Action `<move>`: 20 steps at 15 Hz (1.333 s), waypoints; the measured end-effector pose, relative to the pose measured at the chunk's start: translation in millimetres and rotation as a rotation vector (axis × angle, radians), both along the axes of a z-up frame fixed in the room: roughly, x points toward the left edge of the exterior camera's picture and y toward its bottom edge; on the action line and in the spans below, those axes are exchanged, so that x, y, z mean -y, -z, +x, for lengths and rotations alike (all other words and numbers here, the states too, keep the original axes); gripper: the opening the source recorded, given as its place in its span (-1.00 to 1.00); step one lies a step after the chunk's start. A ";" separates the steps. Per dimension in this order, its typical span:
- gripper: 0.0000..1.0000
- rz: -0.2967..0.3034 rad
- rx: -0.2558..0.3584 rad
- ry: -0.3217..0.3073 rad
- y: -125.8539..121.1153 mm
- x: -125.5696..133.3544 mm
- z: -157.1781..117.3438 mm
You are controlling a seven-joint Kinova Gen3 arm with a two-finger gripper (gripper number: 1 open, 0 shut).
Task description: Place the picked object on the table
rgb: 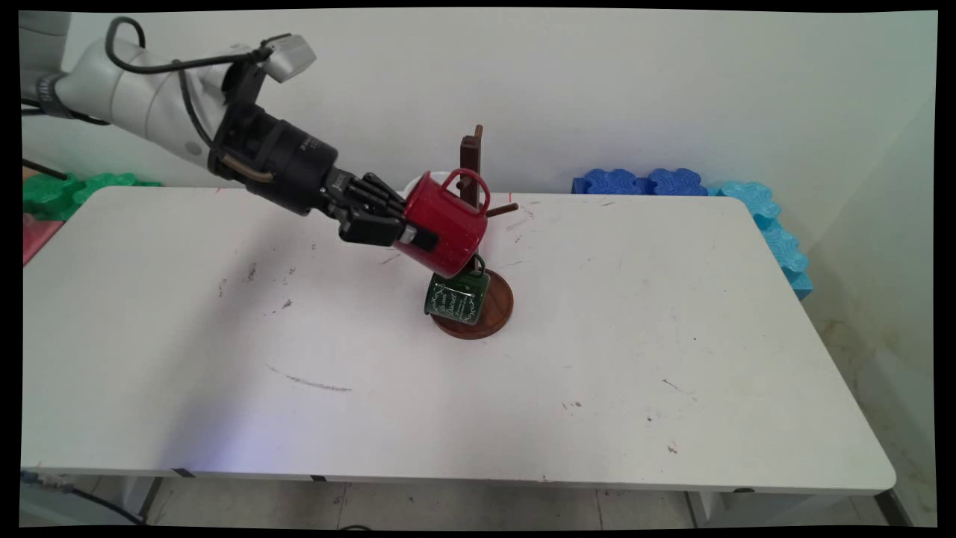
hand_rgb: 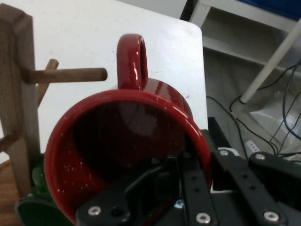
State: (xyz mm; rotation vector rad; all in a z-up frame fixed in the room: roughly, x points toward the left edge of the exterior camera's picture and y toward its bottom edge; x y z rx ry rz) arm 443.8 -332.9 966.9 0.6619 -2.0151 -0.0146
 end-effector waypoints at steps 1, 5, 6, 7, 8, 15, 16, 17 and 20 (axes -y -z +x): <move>-1.00 0.000 0.000 0.002 -0.8 -1.2 0.4; -1.00 0.000 0.000 0.017 -5.1 -8.4 3.8; -1.00 0.000 0.001 0.022 -6.3 -11.0 5.4; -1.00 0.001 0.003 0.027 -7.3 -13.7 7.5; -1.00 0.002 0.005 0.031 -8.1 -16.3 9.6; -1.00 0.008 0.035 0.059 -12.4 -31.2 27.1; -1.00 0.005 0.044 0.062 -12.7 -33.2 29.8; -1.00 0.003 0.056 0.066 -11.6 -36.6 32.9; -1.00 0.002 0.082 0.072 -8.3 -43.7 39.2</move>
